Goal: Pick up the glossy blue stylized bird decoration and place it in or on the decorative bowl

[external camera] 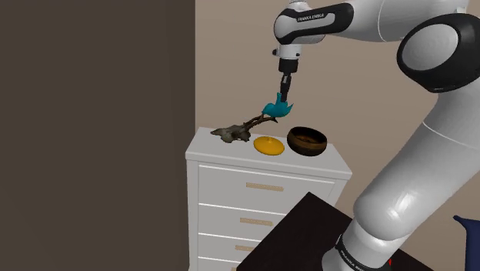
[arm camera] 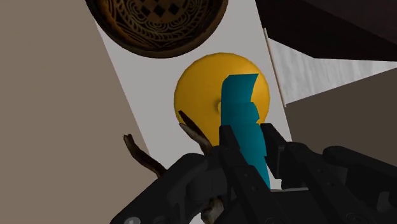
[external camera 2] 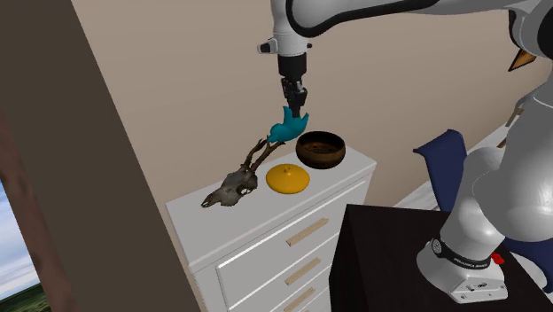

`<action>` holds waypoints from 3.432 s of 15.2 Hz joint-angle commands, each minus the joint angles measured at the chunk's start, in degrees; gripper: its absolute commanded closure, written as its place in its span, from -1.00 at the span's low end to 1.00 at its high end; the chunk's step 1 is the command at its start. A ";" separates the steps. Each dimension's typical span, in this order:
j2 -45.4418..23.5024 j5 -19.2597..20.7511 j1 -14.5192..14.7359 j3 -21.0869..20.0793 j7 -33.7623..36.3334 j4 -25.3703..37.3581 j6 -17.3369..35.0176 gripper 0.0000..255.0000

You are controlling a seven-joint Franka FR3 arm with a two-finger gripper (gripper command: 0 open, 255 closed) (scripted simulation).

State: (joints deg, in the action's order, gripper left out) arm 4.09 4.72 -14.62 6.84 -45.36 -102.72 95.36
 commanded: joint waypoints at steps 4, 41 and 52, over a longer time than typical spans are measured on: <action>2.89 1.10 -2.99 3.51 -6.32 -2.98 0.66 1.00; 2.86 2.76 -7.77 9.80 -15.29 -17.02 15.70 -1.00; 3.73 2.61 -7.41 9.26 -15.30 -10.64 8.43 -1.00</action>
State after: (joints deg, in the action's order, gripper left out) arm 7.86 7.35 -22.05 16.12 -60.67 -113.52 103.94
